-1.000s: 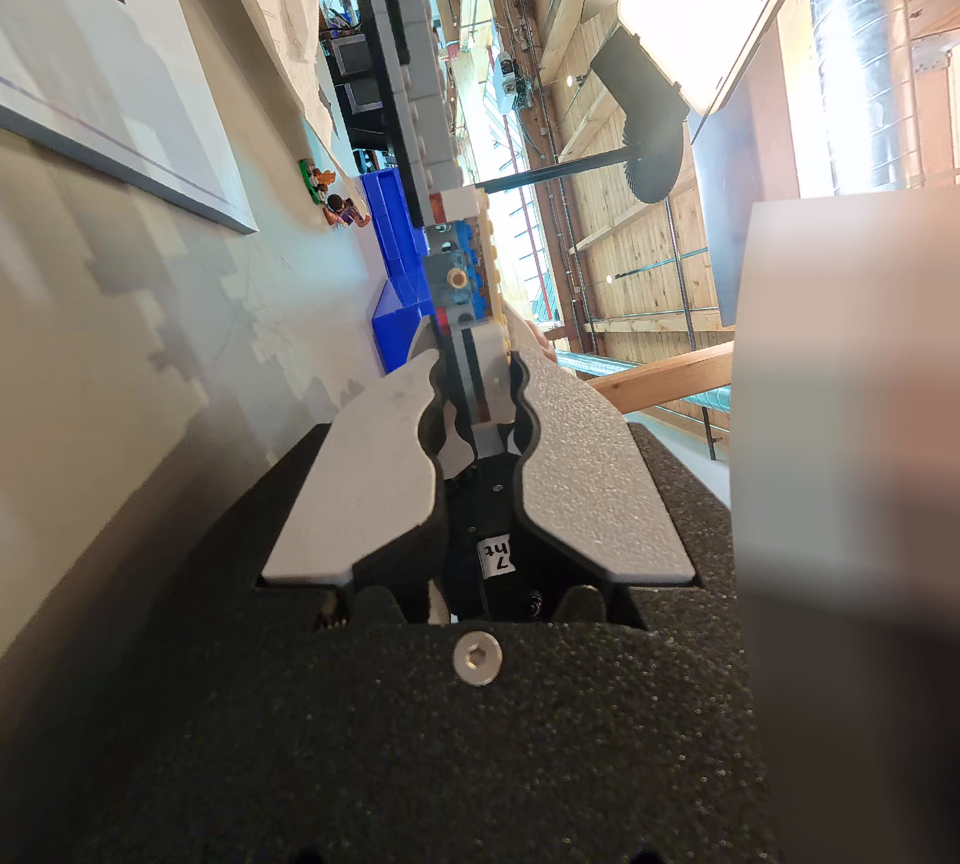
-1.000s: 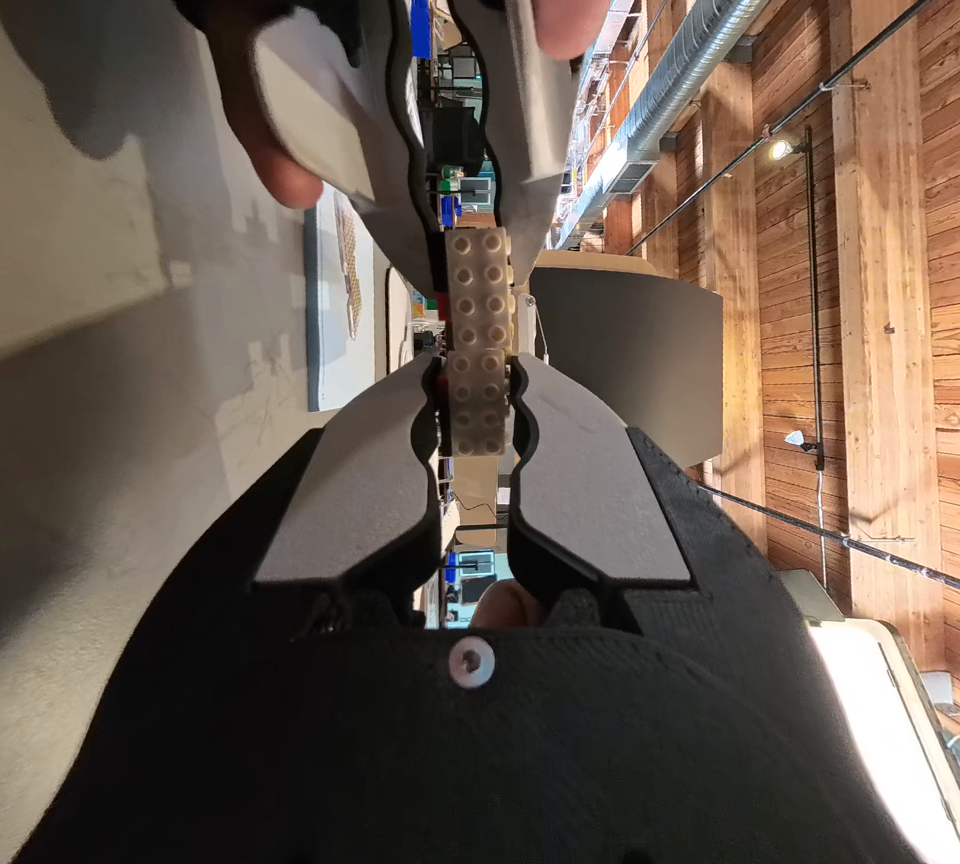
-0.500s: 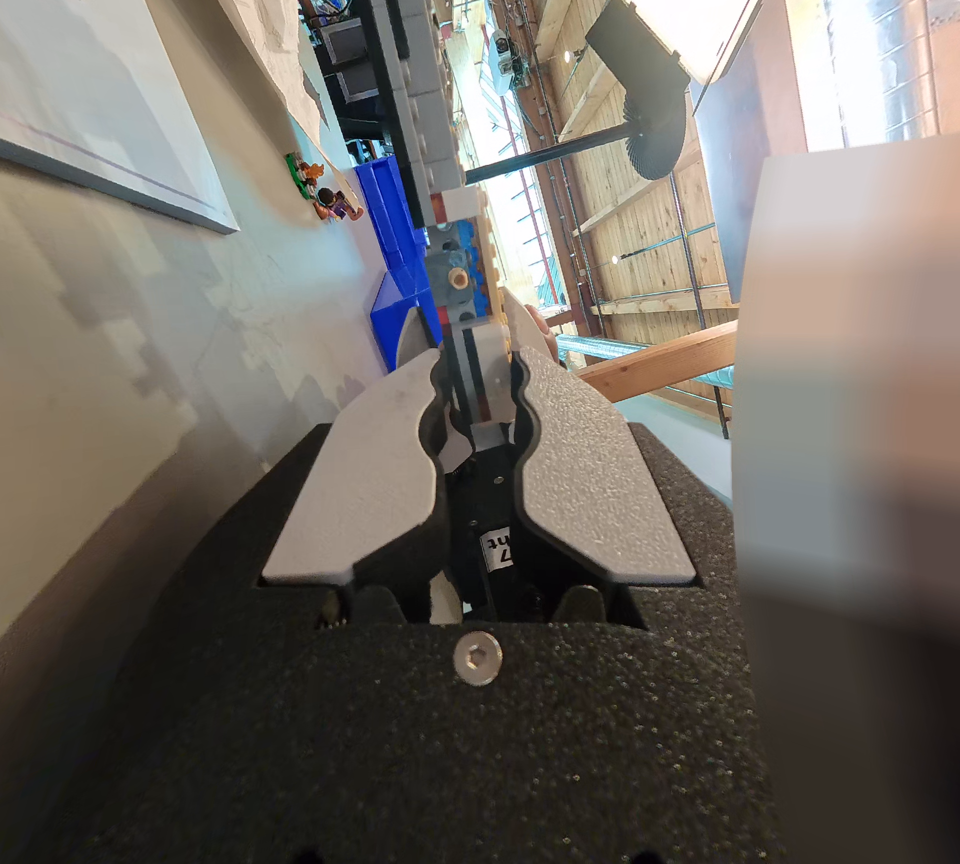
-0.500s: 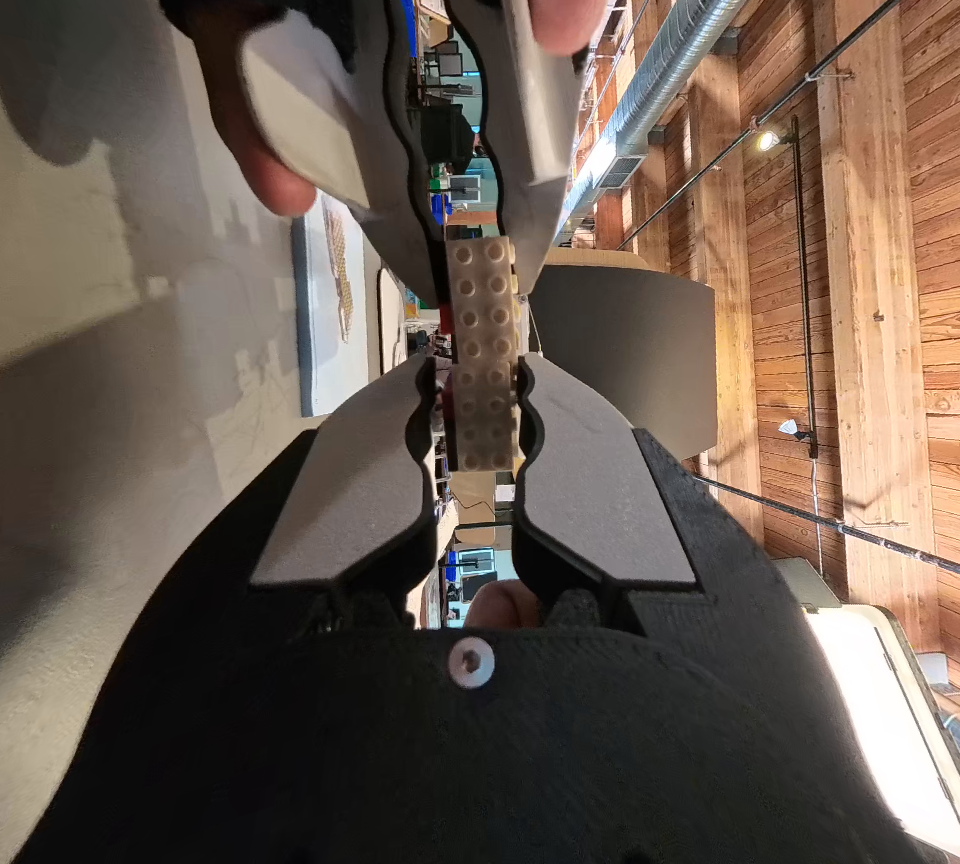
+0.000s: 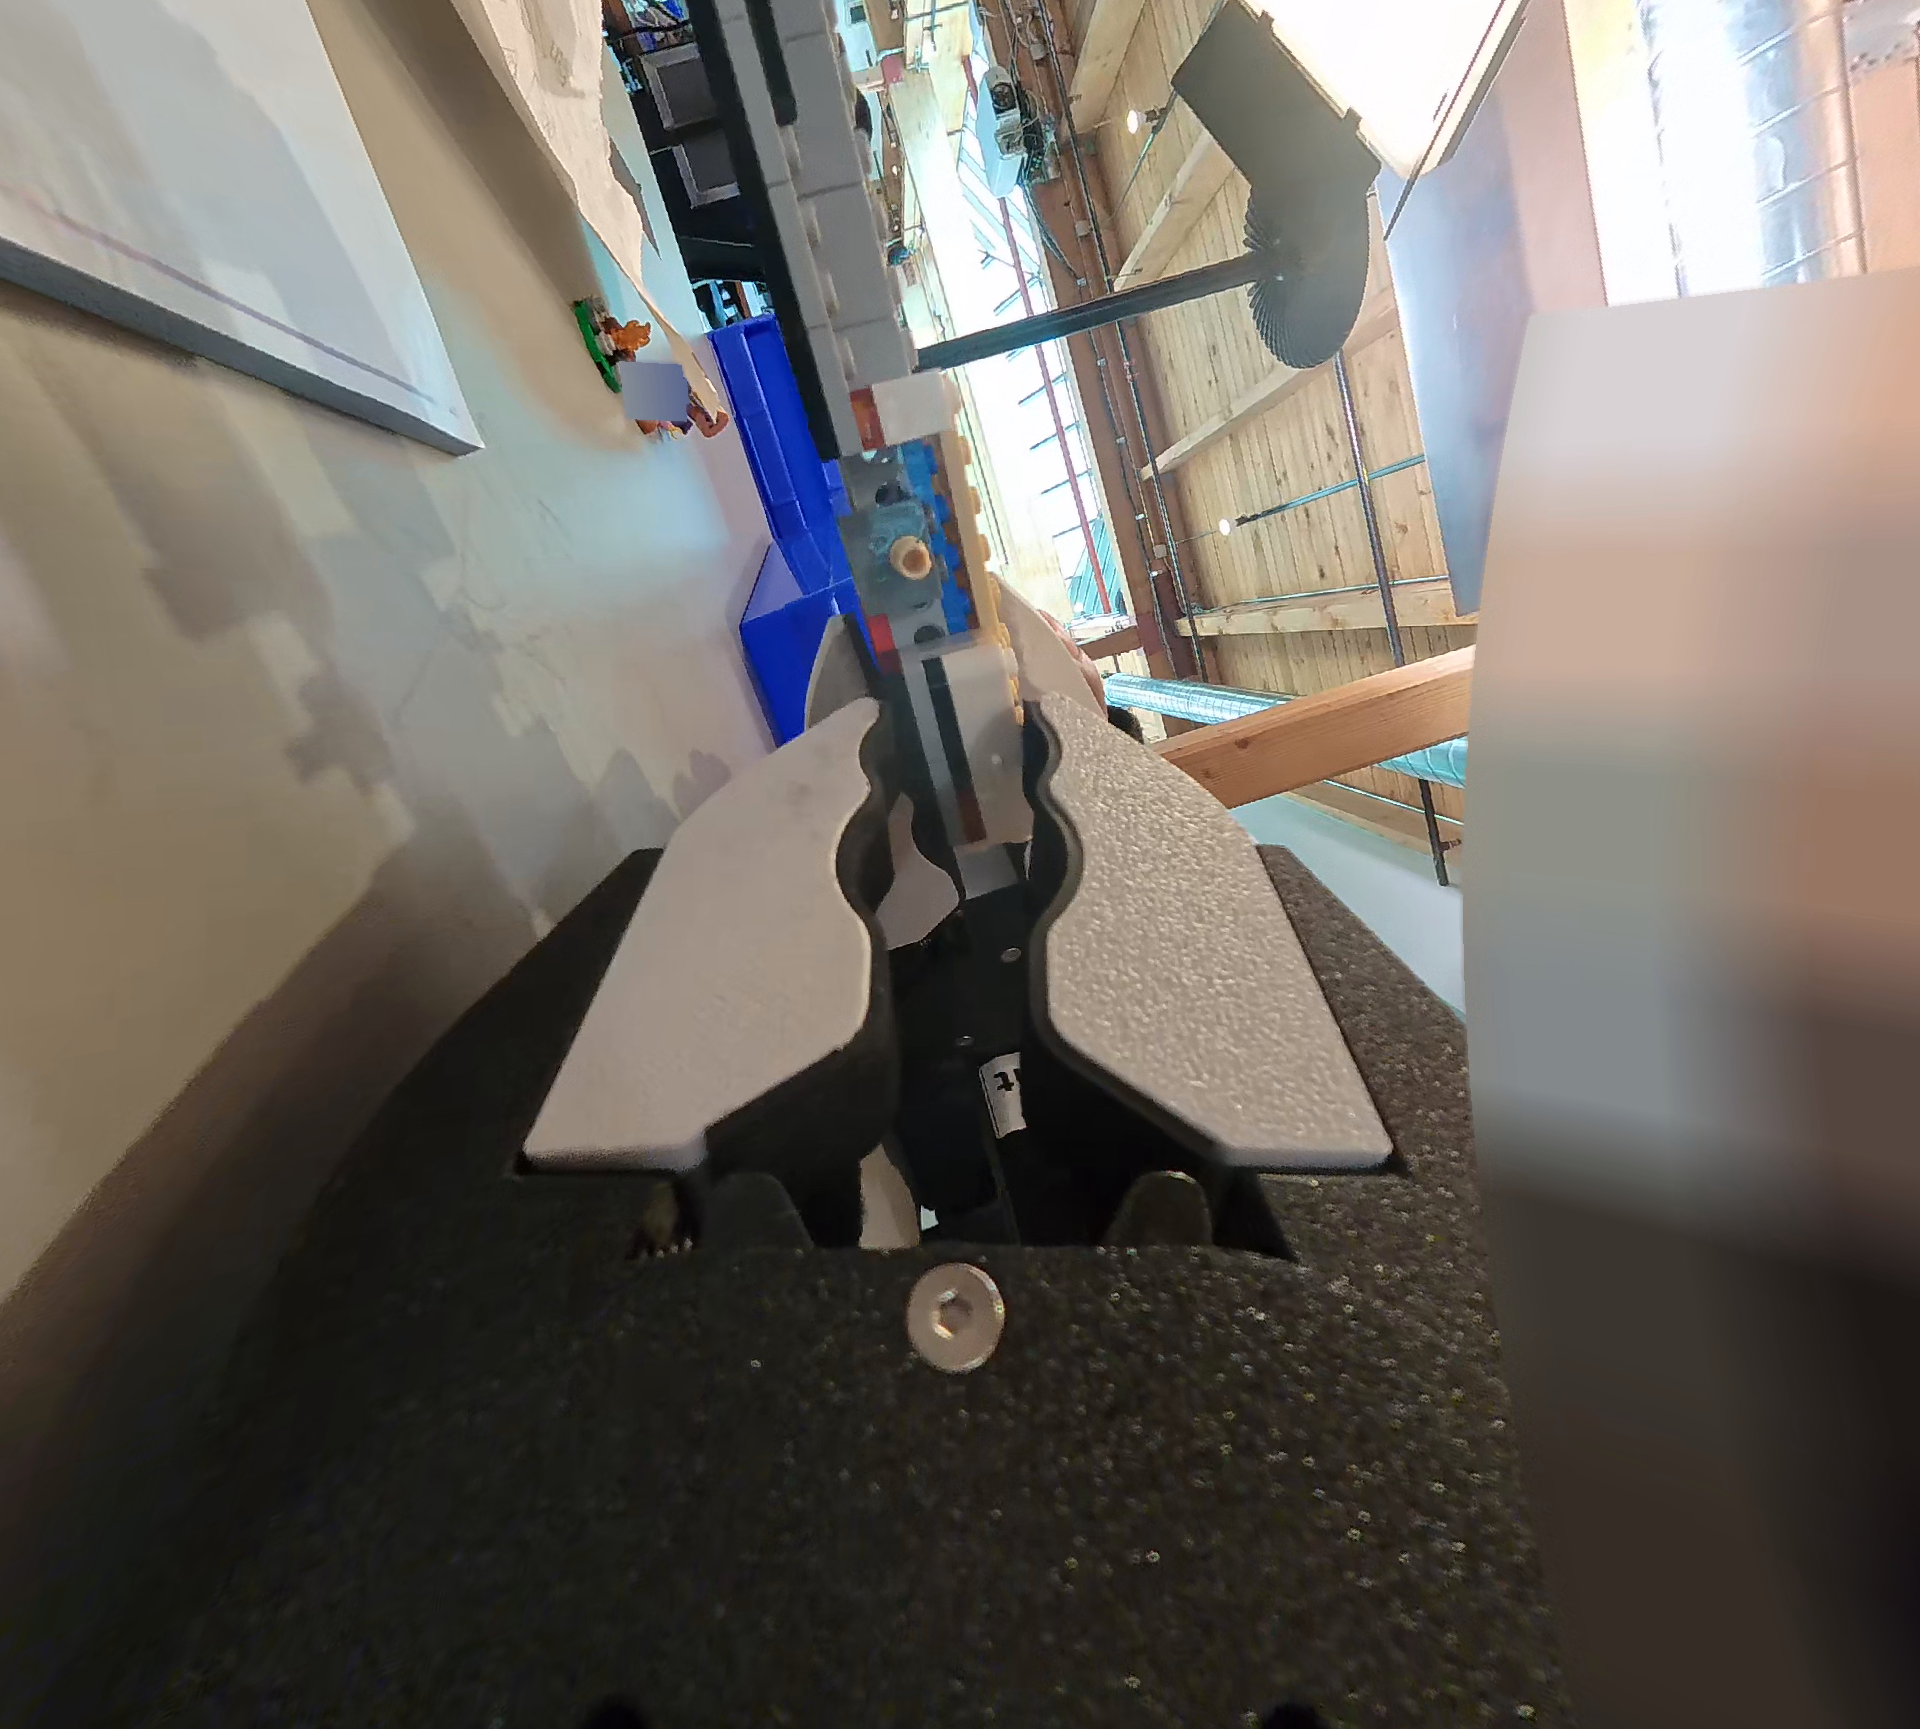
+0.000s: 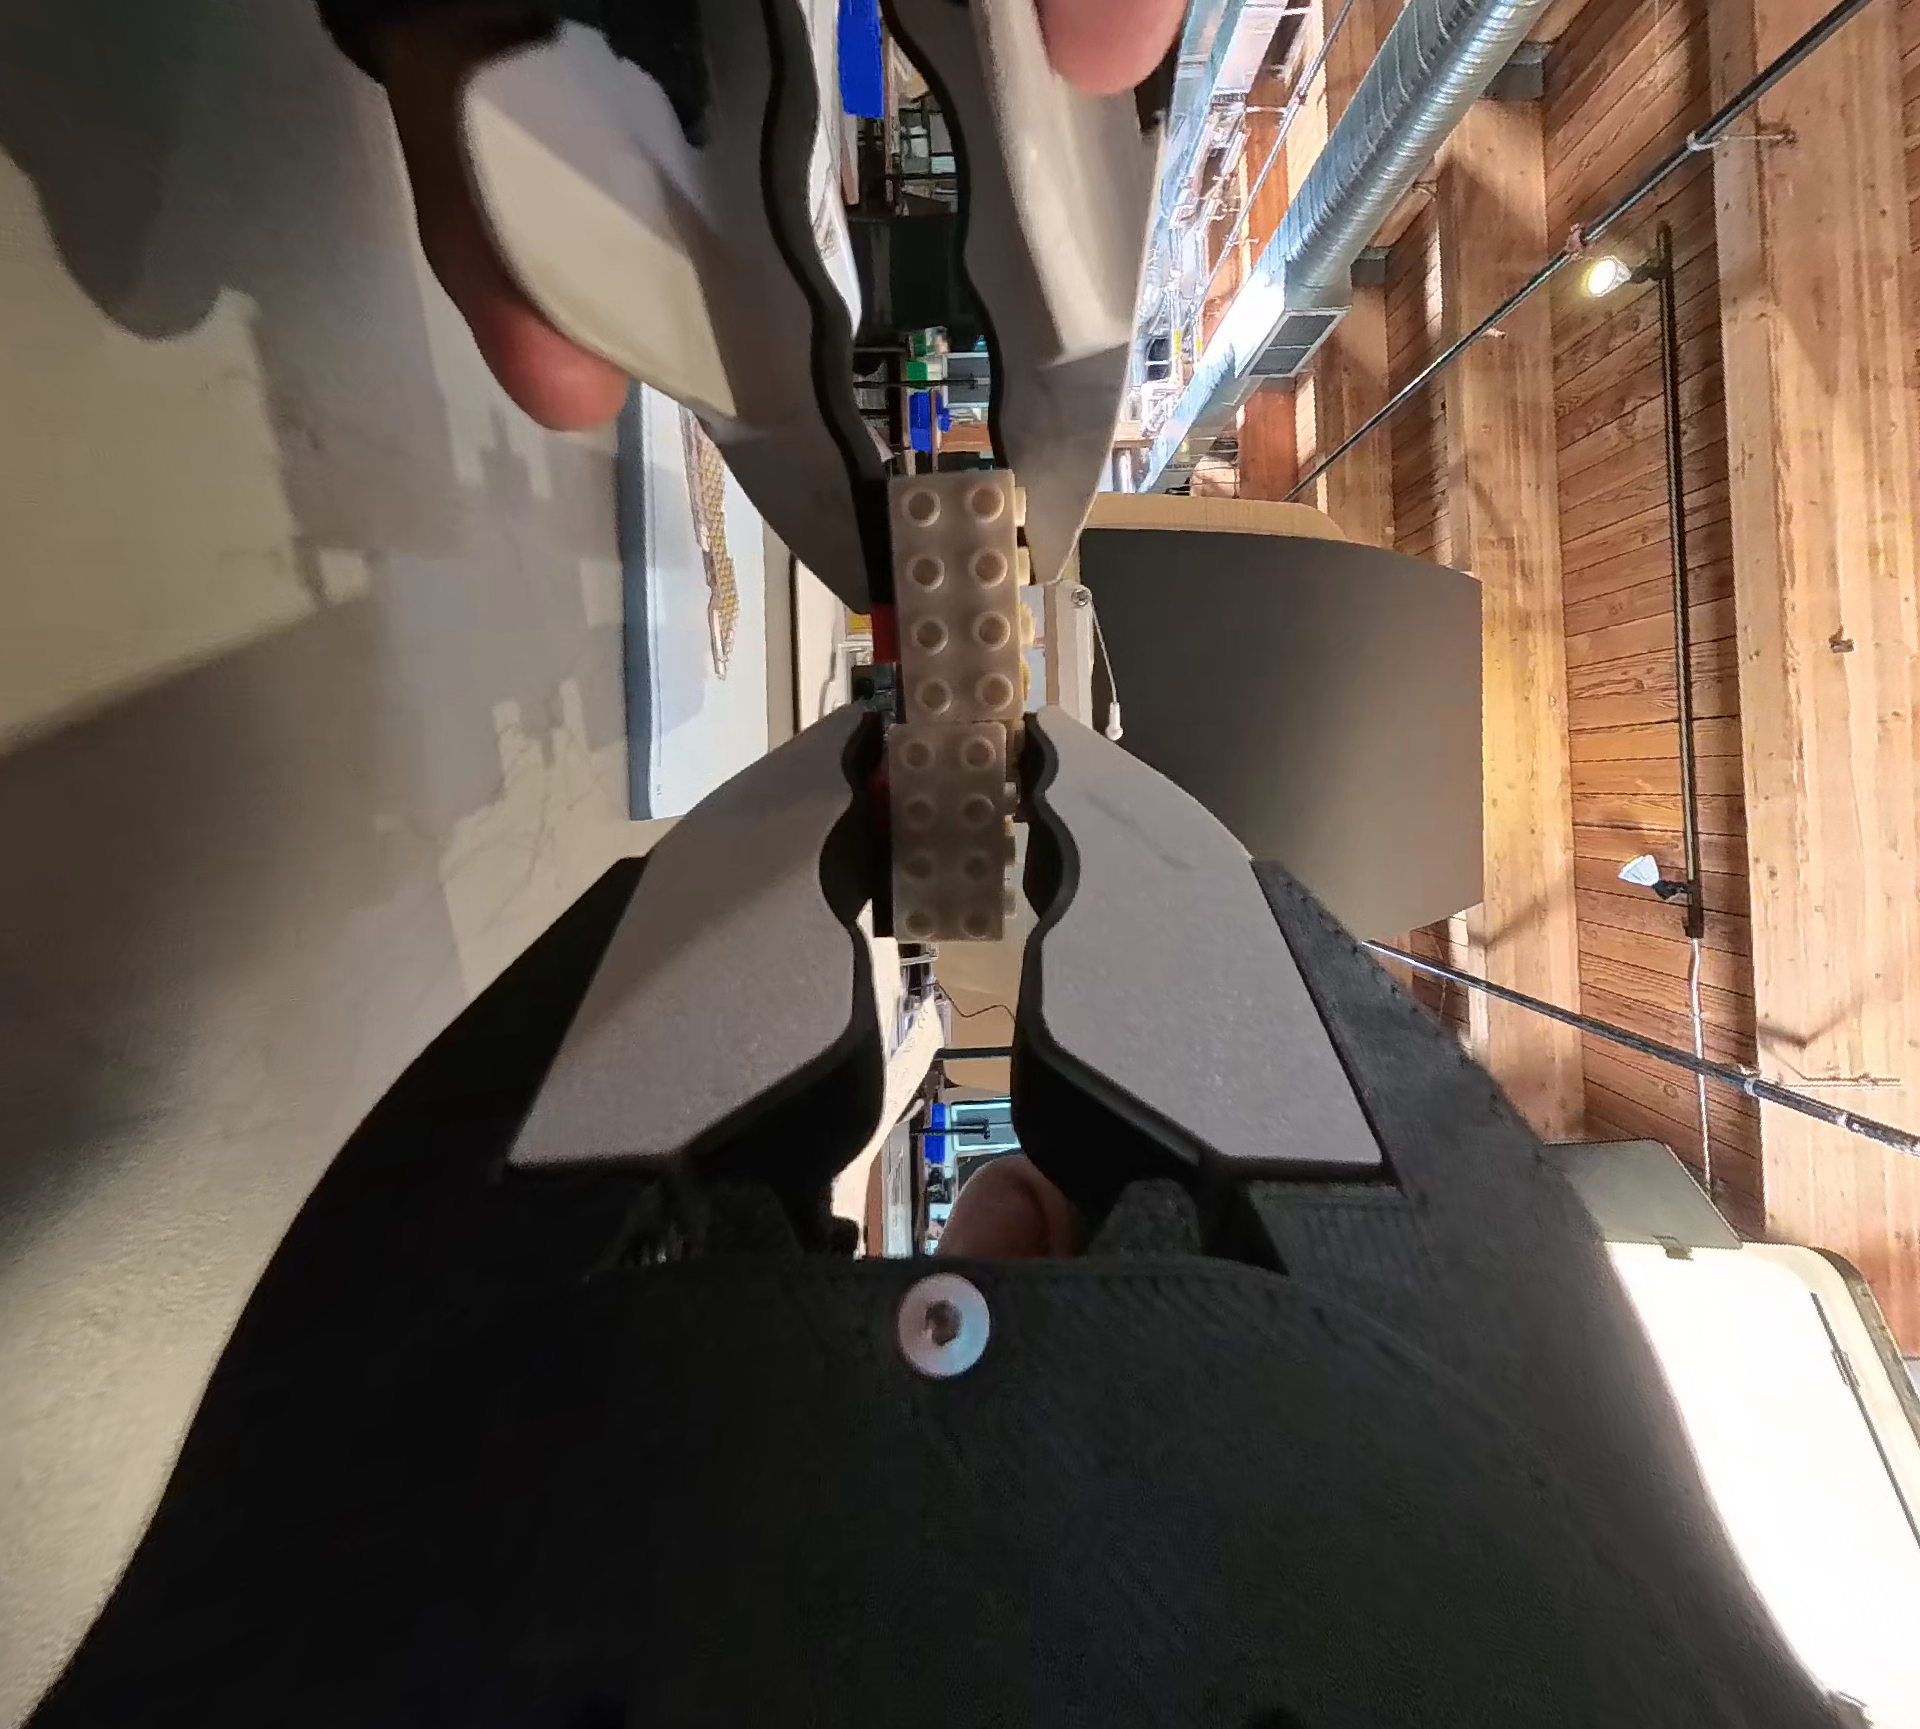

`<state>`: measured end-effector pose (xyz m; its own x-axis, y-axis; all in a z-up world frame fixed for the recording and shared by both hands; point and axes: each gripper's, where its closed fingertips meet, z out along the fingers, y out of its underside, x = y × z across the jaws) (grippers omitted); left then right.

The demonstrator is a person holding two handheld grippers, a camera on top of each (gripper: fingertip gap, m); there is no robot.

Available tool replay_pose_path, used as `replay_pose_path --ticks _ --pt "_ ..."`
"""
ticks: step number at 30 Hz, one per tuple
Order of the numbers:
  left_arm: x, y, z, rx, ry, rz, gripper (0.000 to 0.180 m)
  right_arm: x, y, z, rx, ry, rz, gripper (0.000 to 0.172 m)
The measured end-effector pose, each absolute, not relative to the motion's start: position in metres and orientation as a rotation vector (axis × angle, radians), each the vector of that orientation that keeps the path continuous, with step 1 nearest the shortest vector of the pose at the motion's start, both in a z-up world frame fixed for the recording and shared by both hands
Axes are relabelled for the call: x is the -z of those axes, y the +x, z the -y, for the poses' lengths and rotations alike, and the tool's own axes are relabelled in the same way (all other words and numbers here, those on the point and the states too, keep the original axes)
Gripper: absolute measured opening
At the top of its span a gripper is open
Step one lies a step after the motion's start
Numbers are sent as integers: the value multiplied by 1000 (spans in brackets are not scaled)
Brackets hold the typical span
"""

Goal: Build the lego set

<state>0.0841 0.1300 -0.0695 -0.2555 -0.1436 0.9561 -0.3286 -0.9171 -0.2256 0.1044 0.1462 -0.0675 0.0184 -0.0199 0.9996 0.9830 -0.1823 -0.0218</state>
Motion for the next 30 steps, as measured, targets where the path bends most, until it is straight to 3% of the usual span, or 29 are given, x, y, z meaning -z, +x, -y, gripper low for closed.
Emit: replay_pose_path --ticks 23,26,30 --pt "71 85 -133 -2306 1836 519 22 69 105 -149 1361 -1330 1066 26" --pt "71 85 -136 -2313 1843 499 22 68 110 -151 1371 -1347 1030 40" --pt "72 85 -136 -2310 1852 507 22 68 112 -152 1351 -1366 1004 46"
